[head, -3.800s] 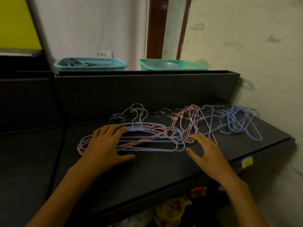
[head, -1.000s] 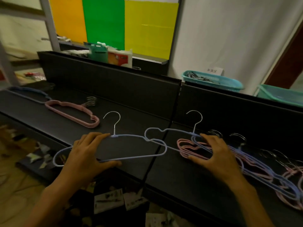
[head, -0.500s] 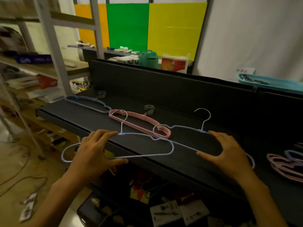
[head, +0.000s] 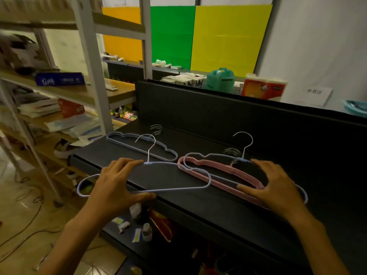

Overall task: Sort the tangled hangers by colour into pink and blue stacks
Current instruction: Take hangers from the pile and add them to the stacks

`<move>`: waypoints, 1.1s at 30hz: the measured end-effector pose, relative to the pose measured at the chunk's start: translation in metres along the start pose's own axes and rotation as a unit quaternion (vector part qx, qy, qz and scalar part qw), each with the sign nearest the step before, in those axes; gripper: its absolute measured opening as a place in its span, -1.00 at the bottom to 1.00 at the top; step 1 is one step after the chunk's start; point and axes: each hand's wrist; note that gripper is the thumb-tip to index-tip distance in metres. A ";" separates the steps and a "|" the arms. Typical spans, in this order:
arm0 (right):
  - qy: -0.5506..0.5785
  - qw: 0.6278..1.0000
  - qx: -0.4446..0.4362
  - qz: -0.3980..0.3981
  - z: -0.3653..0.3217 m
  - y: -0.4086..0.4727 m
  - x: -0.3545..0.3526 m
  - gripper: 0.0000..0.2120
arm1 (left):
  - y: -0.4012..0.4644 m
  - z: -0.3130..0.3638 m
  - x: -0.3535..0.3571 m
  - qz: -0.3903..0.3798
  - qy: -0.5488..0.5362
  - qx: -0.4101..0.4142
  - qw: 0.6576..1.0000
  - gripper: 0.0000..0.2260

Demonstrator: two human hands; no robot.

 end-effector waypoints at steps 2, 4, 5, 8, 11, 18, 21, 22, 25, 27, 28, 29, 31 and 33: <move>-0.008 1.000 0.011 -0.003 -0.014 0.016 0.011 -0.13 | 0.025 -0.021 0.001 -0.014 -0.003 -0.002 1.000 -0.15; -0.014 1.000 0.028 -0.004 -0.027 0.031 0.017 -0.13 | 0.050 -0.042 0.000 -0.031 -0.008 0.006 0.999 -0.13; -0.016 0.999 0.033 -0.003 -0.032 0.038 0.019 -0.13 | 0.061 -0.051 0.000 -0.035 -0.006 0.016 0.999 -0.12; -0.013 0.999 0.044 0.017 -0.044 0.055 0.024 -0.12 | 0.093 -0.073 0.003 -0.055 -0.007 0.017 0.998 -0.17; -0.025 0.998 0.056 0.024 -0.057 0.069 0.030 -0.11 | 0.122 -0.095 0.009 -0.079 -0.022 0.034 0.996 -0.20; -0.005 0.991 0.123 0.055 -0.086 0.089 0.049 -0.12 | 0.179 -0.132 0.020 -0.134 -0.028 0.076 0.988 -0.19; 0.006 0.985 0.155 0.074 -0.101 0.090 0.057 -0.16 | 0.200 -0.143 0.022 -0.162 -0.030 0.098 0.981 -0.18; 0.008 0.983 0.168 0.076 -0.107 0.090 0.060 -0.16 | 0.208 -0.146 0.023 -0.180 -0.036 0.106 0.977 -0.18; 0.007 0.975 0.205 0.087 -0.120 0.086 0.068 -0.16 | 0.224 -0.150 0.026 -0.222 -0.040 0.142 0.964 -0.18; 0.000 0.970 0.222 0.101 -0.126 0.083 0.071 -0.16 | 0.230 -0.151 0.031 -0.241 -0.037 0.172 0.954 -0.18; -0.003 0.968 0.227 0.108 -0.129 0.081 0.072 -0.17 | 0.230 -0.151 0.034 -0.249 -0.040 0.182 0.950 -0.18; -0.005 0.967 0.229 0.113 -0.131 0.079 0.073 -0.17 | 0.231 -0.151 0.036 -0.256 -0.044 0.190 0.947 -0.18; -0.007 0.966 0.231 0.118 -0.135 0.075 0.074 -0.19 | 0.230 -0.150 0.039 -0.261 -0.048 0.202 0.943 -0.17; -0.007 0.966 0.229 0.123 -0.137 0.071 0.074 -0.20 | 0.228 -0.149 0.040 -0.253 -0.050 0.208 0.943 -0.16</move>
Point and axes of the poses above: each hand's wrist, its own y-axis towards the middle knuckle, its own x-axis out of the palm, z = x × y, and after that the axes turned 1 degree about -x, right-handed
